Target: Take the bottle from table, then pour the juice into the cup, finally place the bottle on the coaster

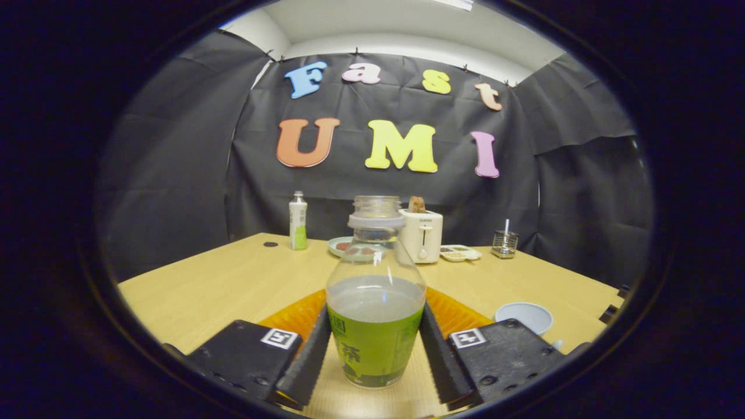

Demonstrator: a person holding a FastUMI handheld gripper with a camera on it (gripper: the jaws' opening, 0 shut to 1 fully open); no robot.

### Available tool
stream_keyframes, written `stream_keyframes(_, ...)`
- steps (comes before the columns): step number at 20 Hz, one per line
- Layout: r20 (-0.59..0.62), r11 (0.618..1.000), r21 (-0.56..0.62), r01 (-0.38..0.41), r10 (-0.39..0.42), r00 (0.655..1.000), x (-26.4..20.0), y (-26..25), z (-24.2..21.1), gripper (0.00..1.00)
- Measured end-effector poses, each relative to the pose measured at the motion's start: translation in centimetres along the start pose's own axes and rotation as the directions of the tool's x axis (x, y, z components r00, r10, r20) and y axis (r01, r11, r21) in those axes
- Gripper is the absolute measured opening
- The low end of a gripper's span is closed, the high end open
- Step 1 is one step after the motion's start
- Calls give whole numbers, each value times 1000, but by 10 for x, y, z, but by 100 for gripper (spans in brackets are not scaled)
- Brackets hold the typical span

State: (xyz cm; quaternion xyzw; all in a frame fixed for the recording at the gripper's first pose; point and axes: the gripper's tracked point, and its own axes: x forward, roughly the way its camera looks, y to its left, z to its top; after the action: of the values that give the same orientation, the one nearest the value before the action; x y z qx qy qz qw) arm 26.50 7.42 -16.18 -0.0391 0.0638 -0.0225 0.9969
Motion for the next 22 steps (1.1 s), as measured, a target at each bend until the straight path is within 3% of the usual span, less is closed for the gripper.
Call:
stream_keyframes(1,-10,1000,6,-16,16,1000,4,3,-1,80)
stream_keyframes(6,-9,996,91,-1,1,1000,-15,-6,9,80)
stream_keyframes(11,-48,977,205,-64,75,996,-39,4,15,79)
stream_keyframes(15,-43,964,232,-129,142,989,-52,29,33,79)
stream_keyframes(19,-23,952,278,-126,138,990,-58,30,54,79)
stream_keyframes(22,-11,919,358,-165,181,983,-62,40,65,79)
